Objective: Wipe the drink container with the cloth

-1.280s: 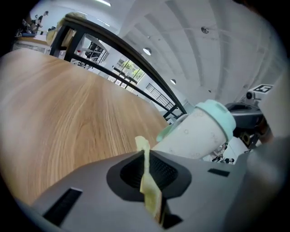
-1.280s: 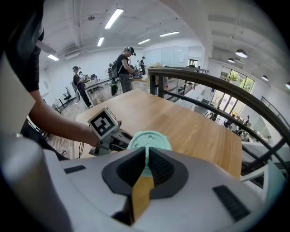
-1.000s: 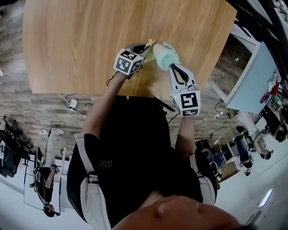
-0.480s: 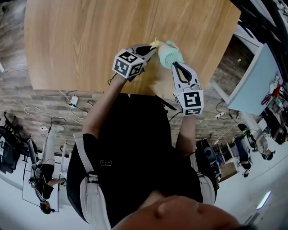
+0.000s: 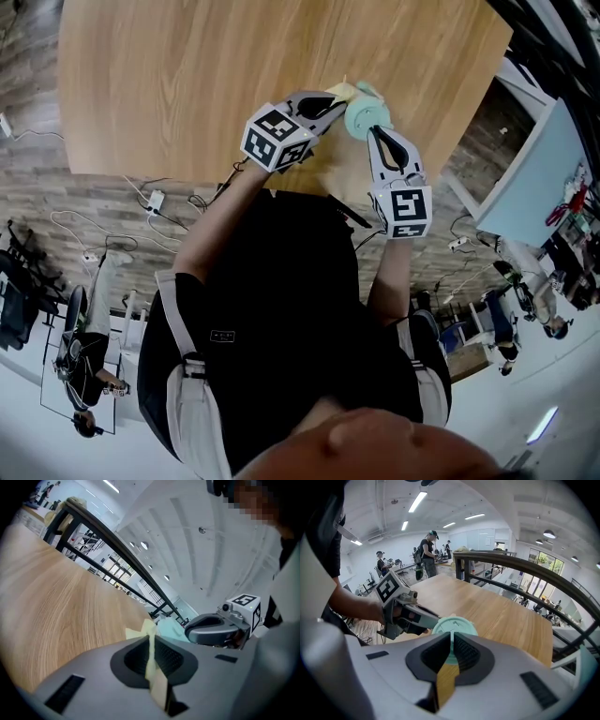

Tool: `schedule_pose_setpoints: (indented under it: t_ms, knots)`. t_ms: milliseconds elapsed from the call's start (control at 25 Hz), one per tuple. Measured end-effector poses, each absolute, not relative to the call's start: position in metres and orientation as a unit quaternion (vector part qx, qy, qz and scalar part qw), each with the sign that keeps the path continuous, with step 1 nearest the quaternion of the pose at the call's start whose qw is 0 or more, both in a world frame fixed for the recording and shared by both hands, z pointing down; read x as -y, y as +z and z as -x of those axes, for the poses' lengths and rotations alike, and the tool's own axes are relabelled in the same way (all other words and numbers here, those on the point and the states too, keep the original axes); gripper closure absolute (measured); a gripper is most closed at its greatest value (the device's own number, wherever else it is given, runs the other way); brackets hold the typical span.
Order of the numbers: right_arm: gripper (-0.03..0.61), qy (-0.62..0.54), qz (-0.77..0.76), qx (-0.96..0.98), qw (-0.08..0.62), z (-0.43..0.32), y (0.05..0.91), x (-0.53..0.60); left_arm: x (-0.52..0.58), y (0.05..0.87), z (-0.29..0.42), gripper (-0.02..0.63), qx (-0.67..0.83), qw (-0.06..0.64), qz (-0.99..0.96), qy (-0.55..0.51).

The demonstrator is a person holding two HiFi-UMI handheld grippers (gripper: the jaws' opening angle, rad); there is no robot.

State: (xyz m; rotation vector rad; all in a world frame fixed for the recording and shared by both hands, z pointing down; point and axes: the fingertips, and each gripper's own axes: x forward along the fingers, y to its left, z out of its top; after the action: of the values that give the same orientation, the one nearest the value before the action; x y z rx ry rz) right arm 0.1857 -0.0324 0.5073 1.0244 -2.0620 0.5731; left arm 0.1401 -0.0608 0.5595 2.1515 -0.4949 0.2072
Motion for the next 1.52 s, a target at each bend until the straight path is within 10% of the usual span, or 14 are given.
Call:
schedule_pose_setpoints:
  t_ms: [1040,1520]
  knots:
    - [0.538,0.217,-0.398,0.808,0.376,-0.186,0.508,0.032,0.069,0.641,-0.150,0.580,0.195,0.479,-0.845,0.140]
    - [0.538,0.211,-0.396,0.809,0.380,-0.187,0.509,0.032,0.071,0.564,-0.154,0.580,0.084,0.392,-0.902,0.157]
